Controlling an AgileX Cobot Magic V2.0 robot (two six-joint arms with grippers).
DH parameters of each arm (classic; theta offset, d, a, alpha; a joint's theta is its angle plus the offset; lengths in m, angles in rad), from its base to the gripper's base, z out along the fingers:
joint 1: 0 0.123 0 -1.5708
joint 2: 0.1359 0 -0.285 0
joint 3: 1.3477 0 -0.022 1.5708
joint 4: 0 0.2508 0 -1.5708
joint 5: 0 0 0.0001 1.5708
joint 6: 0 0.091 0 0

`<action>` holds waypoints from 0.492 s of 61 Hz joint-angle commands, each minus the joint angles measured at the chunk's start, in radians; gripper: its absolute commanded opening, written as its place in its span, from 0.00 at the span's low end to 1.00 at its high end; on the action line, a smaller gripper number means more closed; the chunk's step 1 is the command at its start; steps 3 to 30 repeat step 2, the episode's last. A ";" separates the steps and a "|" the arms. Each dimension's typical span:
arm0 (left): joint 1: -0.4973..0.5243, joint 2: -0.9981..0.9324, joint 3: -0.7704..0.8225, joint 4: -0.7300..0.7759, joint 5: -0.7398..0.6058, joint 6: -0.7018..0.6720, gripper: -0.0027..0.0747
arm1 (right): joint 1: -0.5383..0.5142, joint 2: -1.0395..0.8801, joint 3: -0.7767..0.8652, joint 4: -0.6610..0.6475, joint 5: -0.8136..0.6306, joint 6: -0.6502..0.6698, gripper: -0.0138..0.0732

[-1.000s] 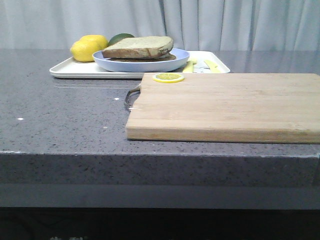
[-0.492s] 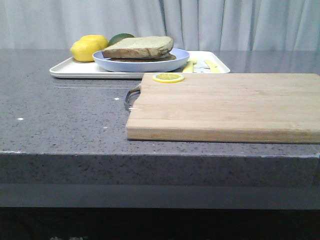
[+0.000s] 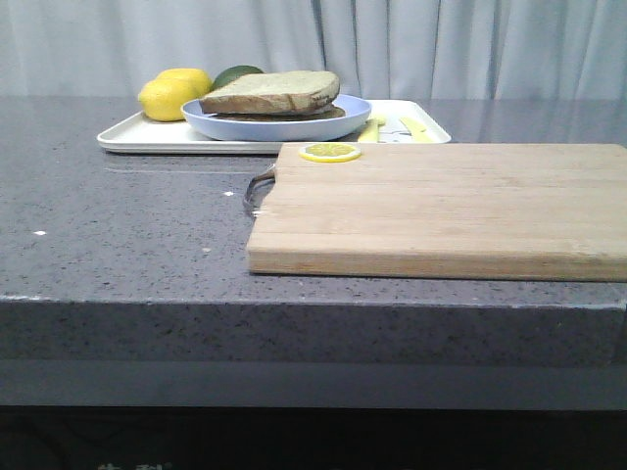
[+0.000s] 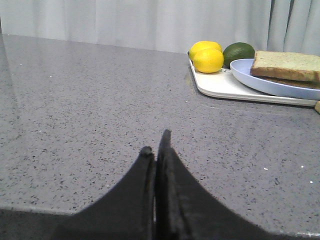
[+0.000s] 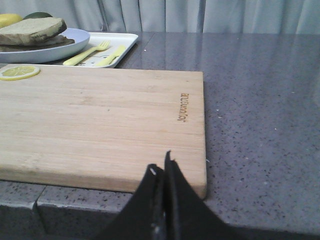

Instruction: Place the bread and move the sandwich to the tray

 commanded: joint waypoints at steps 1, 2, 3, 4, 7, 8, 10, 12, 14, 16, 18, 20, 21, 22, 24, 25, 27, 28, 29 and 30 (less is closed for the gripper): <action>0.001 -0.022 0.010 -0.008 -0.089 -0.007 0.01 | -0.001 -0.021 -0.004 -0.006 -0.071 -0.001 0.07; 0.001 -0.022 0.010 -0.008 -0.089 -0.007 0.01 | -0.001 -0.021 -0.004 -0.006 -0.071 -0.001 0.07; 0.001 -0.022 0.010 -0.008 -0.089 -0.007 0.01 | -0.001 -0.021 -0.004 -0.006 -0.071 -0.001 0.07; 0.001 -0.022 0.010 -0.008 -0.089 -0.007 0.01 | -0.001 -0.021 -0.004 -0.006 -0.071 -0.001 0.07; 0.001 -0.022 0.010 -0.008 -0.089 -0.007 0.01 | -0.001 -0.021 -0.004 -0.006 -0.071 -0.001 0.07; 0.001 -0.022 0.010 -0.008 -0.089 -0.007 0.01 | -0.001 -0.021 -0.004 -0.006 -0.071 -0.001 0.07; 0.001 -0.022 0.010 -0.008 -0.089 -0.007 0.01 | -0.001 -0.021 -0.004 -0.006 -0.071 -0.001 0.07; 0.001 -0.022 0.010 -0.008 -0.089 -0.007 0.01 | -0.001 -0.021 -0.004 -0.006 -0.071 -0.001 0.07; 0.001 -0.022 0.010 -0.008 -0.089 -0.007 0.01 | -0.001 -0.021 -0.004 -0.006 -0.071 -0.001 0.07; 0.001 -0.022 0.010 -0.008 -0.089 -0.007 0.01 | -0.001 -0.021 -0.004 -0.006 -0.071 -0.001 0.07; 0.001 -0.022 0.010 -0.008 -0.089 -0.007 0.01 | -0.001 -0.021 -0.004 -0.006 -0.071 -0.001 0.07; 0.001 -0.022 0.010 -0.008 -0.089 -0.007 0.01 | -0.001 -0.021 -0.004 -0.006 -0.071 -0.001 0.07; 0.001 -0.022 0.010 -0.008 -0.089 -0.007 0.01 | -0.001 -0.021 -0.004 -0.006 -0.071 -0.001 0.07; 0.001 -0.022 0.010 -0.008 -0.089 -0.007 0.01 | -0.001 -0.021 -0.004 -0.006 -0.071 -0.001 0.07; 0.001 -0.022 0.010 -0.008 -0.089 -0.007 0.01 | -0.001 -0.021 -0.004 -0.006 -0.071 -0.001 0.07; 0.001 -0.022 0.010 -0.008 -0.089 -0.007 0.01 | -0.001 -0.021 -0.004 -0.006 -0.071 -0.001 0.07; 0.001 -0.022 0.010 -0.008 -0.089 -0.007 0.01 | -0.001 -0.021 -0.004 -0.006 -0.071 -0.001 0.07; 0.001 -0.022 0.010 -0.008 -0.089 -0.007 0.01 | -0.001 -0.021 -0.004 -0.006 -0.071 -0.001 0.07; 0.001 -0.022 0.010 -0.008 -0.089 -0.007 0.01 | -0.001 -0.021 -0.004 -0.006 -0.071 -0.001 0.07; 0.001 -0.022 0.010 -0.008 -0.089 -0.007 0.01 | -0.001 -0.021 -0.004 -0.006 -0.071 -0.001 0.07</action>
